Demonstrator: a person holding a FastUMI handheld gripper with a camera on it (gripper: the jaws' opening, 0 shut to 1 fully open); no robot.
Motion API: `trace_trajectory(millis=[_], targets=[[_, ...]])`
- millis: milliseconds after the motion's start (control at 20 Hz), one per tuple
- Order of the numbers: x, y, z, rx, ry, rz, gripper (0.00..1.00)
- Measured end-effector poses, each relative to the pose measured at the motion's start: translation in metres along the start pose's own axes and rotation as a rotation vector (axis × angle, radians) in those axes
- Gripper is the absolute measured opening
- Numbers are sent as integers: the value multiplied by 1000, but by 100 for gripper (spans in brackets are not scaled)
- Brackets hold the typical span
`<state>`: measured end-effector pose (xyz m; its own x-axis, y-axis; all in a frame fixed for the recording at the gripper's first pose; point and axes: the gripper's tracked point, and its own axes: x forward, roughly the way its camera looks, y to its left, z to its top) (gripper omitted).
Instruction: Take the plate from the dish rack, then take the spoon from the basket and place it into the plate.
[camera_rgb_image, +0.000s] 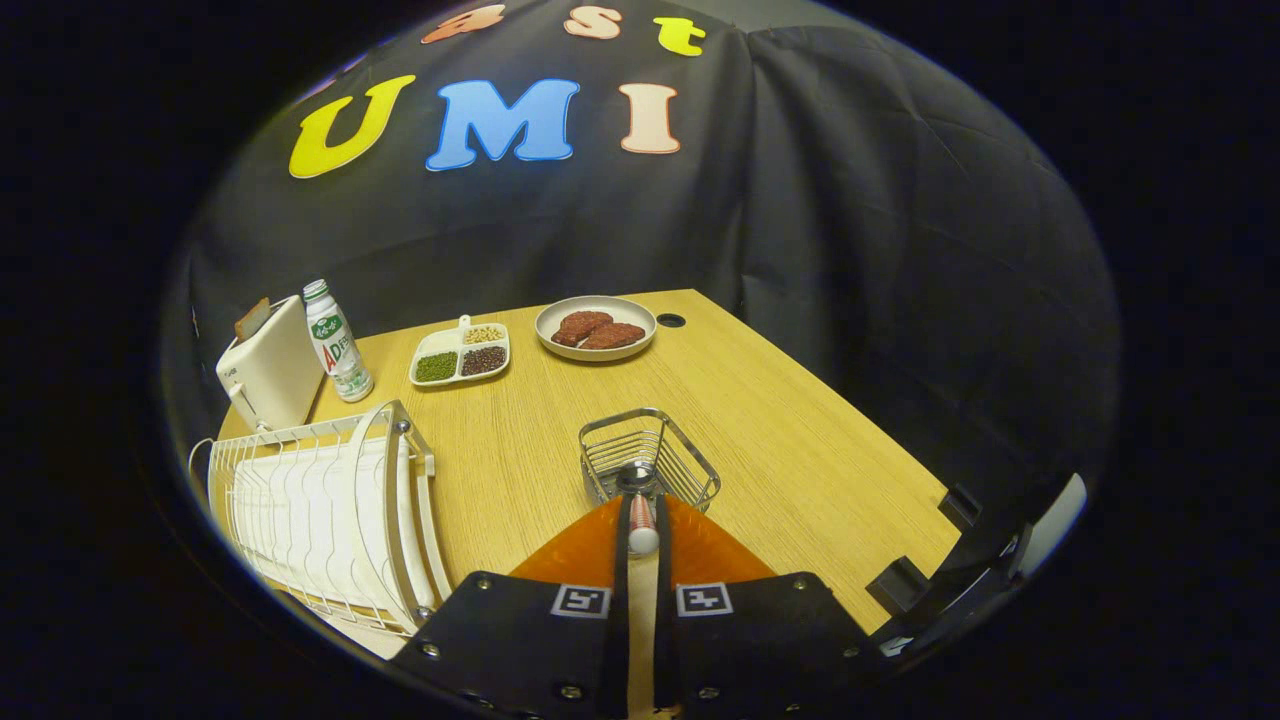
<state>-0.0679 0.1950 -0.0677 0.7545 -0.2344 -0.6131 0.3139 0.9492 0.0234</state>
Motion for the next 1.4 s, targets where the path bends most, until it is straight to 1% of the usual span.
trace_trajectory(millis=[50,100,350,500,650,850,1000,1150,1300,1400], targets=[[-2,3,1,-8,-4,8,10],[-4,3,2,-14,-3,2,4],[-15,7,11,-40,-20,3,4],[-26,6,15,-54,-25,-12,4],[-47,5,19,-68,-38,-25,4],[-85,14,38,-126,-104,-9,4],[-119,30,55,-183,-168,27,4],[-150,55,61,-228,-217,93,4],[-179,84,50,-255,-232,190,4],[-197,102,33,-281,-223,254,4]])
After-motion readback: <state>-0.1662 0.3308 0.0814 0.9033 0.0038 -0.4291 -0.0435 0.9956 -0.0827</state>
